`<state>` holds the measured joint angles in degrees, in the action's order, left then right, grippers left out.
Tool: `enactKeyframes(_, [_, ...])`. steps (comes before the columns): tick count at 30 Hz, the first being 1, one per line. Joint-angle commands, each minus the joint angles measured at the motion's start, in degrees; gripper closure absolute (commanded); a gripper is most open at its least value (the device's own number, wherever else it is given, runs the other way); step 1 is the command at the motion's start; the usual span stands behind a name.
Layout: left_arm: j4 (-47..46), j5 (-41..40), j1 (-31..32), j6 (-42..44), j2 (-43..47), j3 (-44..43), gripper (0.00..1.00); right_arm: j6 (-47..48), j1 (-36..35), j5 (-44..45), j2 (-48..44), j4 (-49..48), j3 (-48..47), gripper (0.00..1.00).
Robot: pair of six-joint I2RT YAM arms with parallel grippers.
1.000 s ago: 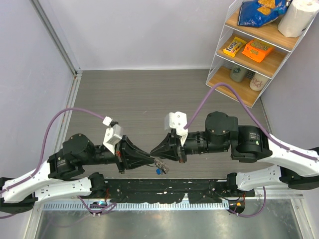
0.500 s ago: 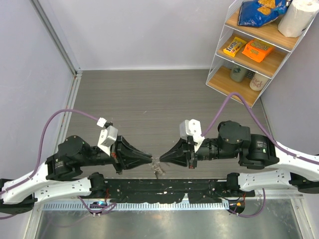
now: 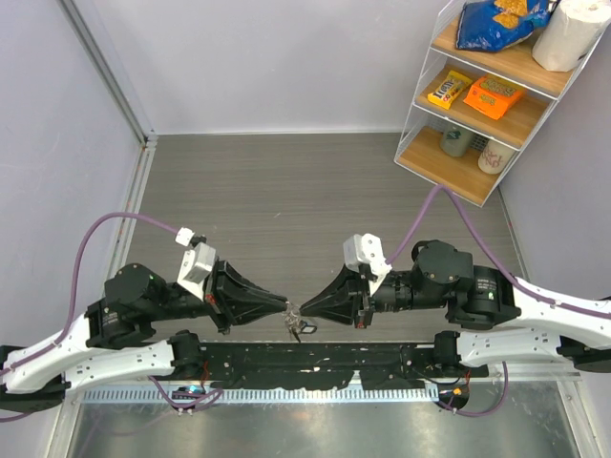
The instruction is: Put the keys on the keyring
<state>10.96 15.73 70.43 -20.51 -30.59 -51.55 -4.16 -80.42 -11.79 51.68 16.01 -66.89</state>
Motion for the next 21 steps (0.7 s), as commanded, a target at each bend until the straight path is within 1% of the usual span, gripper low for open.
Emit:
enactKeyframes(1, [-7.2,-1.7,-0.1,0.6,0.4,-0.6,1.0,-2.0,-0.2,-1.7,-0.7,-6.9,2.0,0.95])
enactKeyframes(13, [-8.1,-1.9,-0.1,0.6,1.5,-0.1,1.0,-1.4,-0.2,0.9,-0.5,-7.7,3.7,0.95])
enactKeyframes(15, [-8.5,-1.8,-0.1,0.6,1.6,0.0,1.0,-1.4,-0.2,1.2,-0.4,-7.7,3.9,0.93])
enactKeyframes(17, [-8.7,-1.6,-0.1,0.5,1.6,0.0,1.0,-1.6,-0.2,1.7,-0.4,-7.6,3.8,0.76])
enactKeyframes(18, [-8.8,-1.5,-0.1,0.5,1.7,0.2,1.0,-1.5,-0.2,2.2,-0.9,-7.5,3.5,0.7])
enactKeyframes(19, [-8.8,-1.4,-0.1,0.5,1.7,0.2,1.0,-1.4,-0.2,2.5,-1.2,-7.4,3.4,0.63])
enactKeyframes(20, [-8.8,-1.3,-0.1,0.5,1.7,0.3,1.0,-1.4,-0.2,3.3,-1.8,-7.0,2.7,0.59])
enactKeyframes(21, [-8.9,-1.3,-0.1,0.5,1.8,0.4,1.0,-1.3,-0.2,3.5,-2.2,-6.8,2.5,0.53])
